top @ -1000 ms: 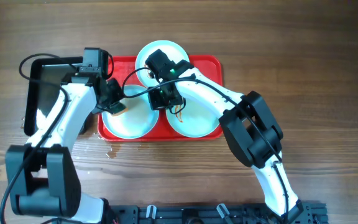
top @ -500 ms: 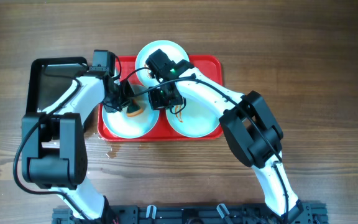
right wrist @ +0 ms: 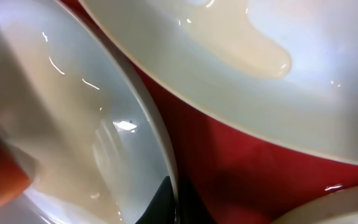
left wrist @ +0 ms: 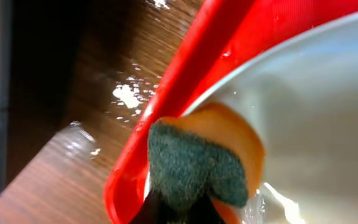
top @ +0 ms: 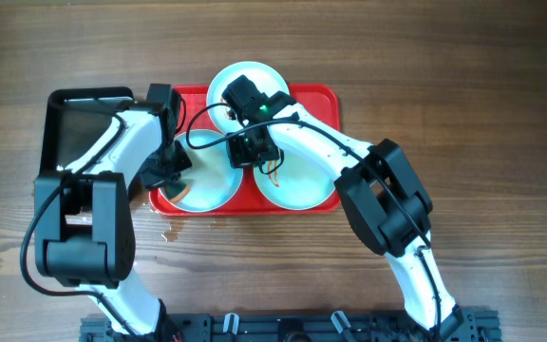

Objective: Clean dirty plates on tray and stack at the side
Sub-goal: 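Hold the plate with the right gripper and scrub it with the sponge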

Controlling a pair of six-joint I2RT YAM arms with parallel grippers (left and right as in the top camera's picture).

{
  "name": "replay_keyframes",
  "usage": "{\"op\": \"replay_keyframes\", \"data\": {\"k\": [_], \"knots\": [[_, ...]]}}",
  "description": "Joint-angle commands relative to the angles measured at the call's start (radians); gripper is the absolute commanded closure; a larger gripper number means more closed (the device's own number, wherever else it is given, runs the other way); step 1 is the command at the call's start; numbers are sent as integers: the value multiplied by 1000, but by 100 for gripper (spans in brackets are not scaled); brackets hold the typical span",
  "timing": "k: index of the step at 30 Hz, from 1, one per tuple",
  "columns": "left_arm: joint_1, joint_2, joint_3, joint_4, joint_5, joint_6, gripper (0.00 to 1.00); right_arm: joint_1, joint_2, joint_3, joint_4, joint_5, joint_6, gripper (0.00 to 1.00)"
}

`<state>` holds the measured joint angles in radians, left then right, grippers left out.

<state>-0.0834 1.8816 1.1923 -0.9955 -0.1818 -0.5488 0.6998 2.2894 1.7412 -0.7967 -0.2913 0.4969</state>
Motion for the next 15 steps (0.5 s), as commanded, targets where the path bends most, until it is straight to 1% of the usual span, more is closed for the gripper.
{"op": "replay_keyframes", "data": {"k": [1,4,8,12,15], "knots": [[-4,-16,75,-49,18,-24,96,0,28,-18,-16,29,1,96],[-20,-30,75,-29,164,39,96,0,28,-18,-16,29,1,96],[-38,-29,30,35,236,43,96,0,28,-18,-16,29,0,96],[-39,-28,-51,150,332,43,96,0,28,-18,-16,29,1,96],[-39,-28,-111,207,338,43,96,0,28,-18,-16,29,1,96]]}}
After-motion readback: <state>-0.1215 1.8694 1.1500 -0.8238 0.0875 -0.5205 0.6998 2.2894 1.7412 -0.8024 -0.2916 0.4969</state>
